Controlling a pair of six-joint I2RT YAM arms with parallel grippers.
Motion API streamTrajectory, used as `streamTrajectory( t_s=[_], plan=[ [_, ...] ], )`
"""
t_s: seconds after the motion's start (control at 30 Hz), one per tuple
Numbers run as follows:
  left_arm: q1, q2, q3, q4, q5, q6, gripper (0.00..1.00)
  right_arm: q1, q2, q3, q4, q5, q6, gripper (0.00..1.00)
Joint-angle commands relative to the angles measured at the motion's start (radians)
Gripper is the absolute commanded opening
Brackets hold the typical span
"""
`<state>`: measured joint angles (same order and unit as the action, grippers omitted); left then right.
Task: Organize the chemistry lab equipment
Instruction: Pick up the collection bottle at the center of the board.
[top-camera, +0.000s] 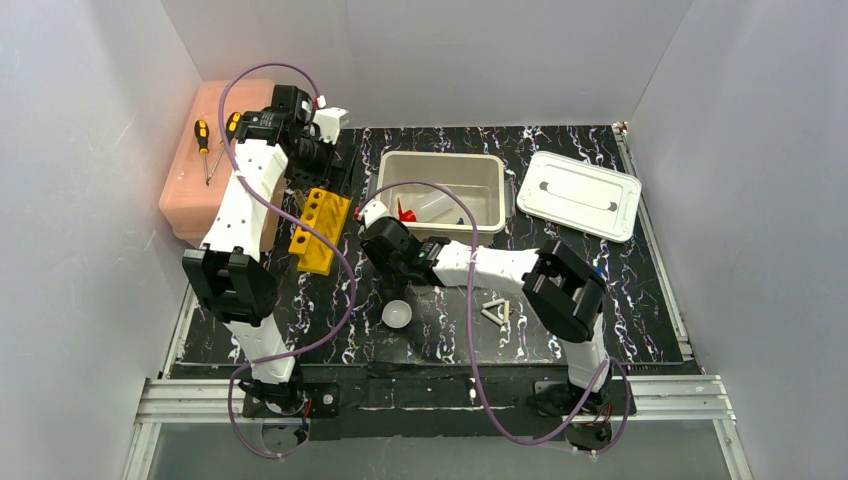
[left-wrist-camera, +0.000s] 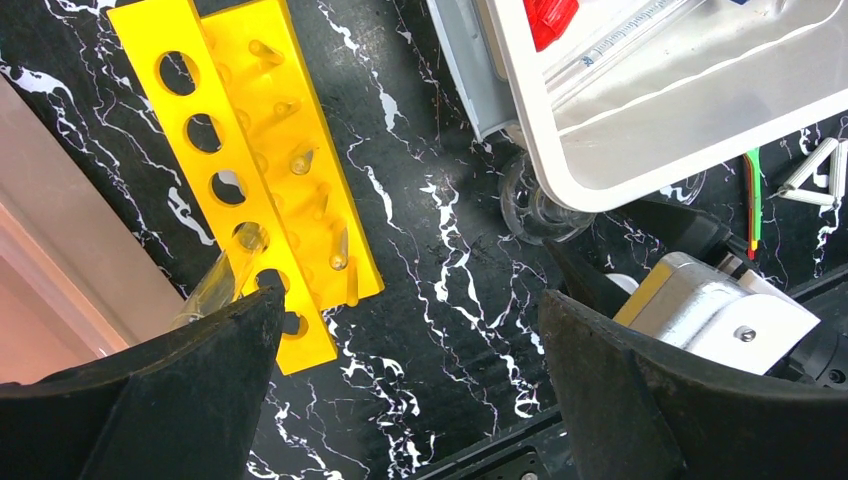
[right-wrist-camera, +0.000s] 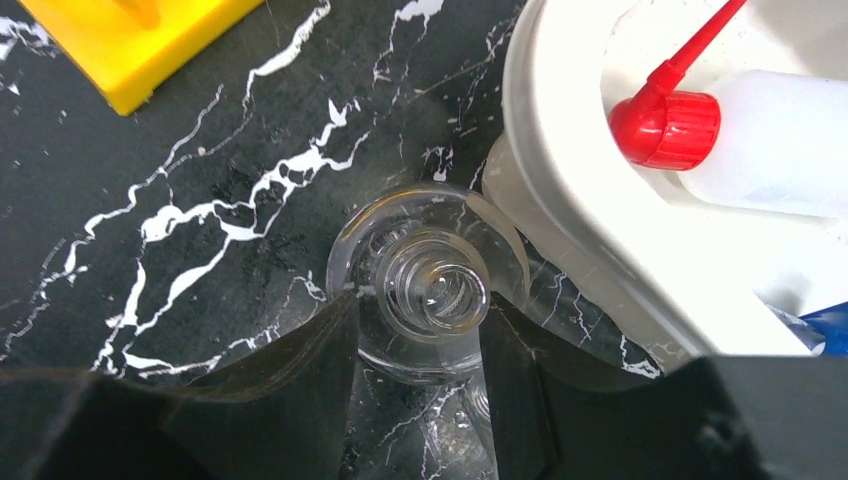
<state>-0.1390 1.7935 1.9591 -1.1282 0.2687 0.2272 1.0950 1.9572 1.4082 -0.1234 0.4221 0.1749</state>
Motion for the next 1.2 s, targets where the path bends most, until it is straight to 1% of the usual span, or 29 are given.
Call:
streamTrajectory(
  t_s=[0.0,0.1,0.2,0.27,0.33,0.37,0.53,0.77,0.87,1.0,1.1,1.17],
  plan=[
    [0.01,-0.057,0.017,-0.03,-0.006,0.017,0.98,0.002,0.002,-0.005,0.08,0.015,0.004,0.53],
    [0.012,-0.06,0.013,-0.031,-0.008,0.019,0.98,0.002,0.005,-0.011,0.094,0.014,0.011,0.49],
    [0.013,-0.065,0.007,-0.032,-0.008,0.022,0.98,0.003,0.007,-0.014,0.101,0.019,0.015,0.49],
    [0.013,-0.069,0.002,-0.031,-0.008,0.025,0.98,0.002,0.008,-0.015,0.109,0.027,0.015,0.52],
    [0.013,-0.071,-0.003,-0.032,-0.008,0.026,0.98,0.002,0.012,-0.016,0.114,0.034,0.014,0.59],
    [0.013,-0.072,-0.006,-0.032,-0.008,0.027,0.98,0.002,0.016,-0.014,0.138,0.039,0.014,0.6],
    [0.015,-0.075,-0.012,-0.032,-0.011,0.033,0.98,0.002,0.048,0.001,0.172,0.047,0.014,0.59],
    [0.015,-0.081,-0.018,-0.033,-0.013,0.042,0.98,0.002,0.073,0.005,0.178,0.047,0.021,0.5],
    [0.015,-0.082,-0.025,-0.033,-0.014,0.042,0.98,0.002,0.077,0.002,0.179,0.046,0.022,0.42],
    [0.016,-0.085,-0.034,-0.029,-0.013,0.044,0.98,0.004,0.071,0.004,0.166,0.039,0.023,0.27],
    [0.018,-0.083,-0.037,-0.028,-0.014,0.048,0.98,0.011,0.049,-0.02,0.165,0.037,0.021,0.19],
    [0.018,-0.083,-0.036,-0.028,-0.016,0.048,0.98,0.019,0.031,-0.039,0.163,0.03,0.02,0.16]
  ],
)
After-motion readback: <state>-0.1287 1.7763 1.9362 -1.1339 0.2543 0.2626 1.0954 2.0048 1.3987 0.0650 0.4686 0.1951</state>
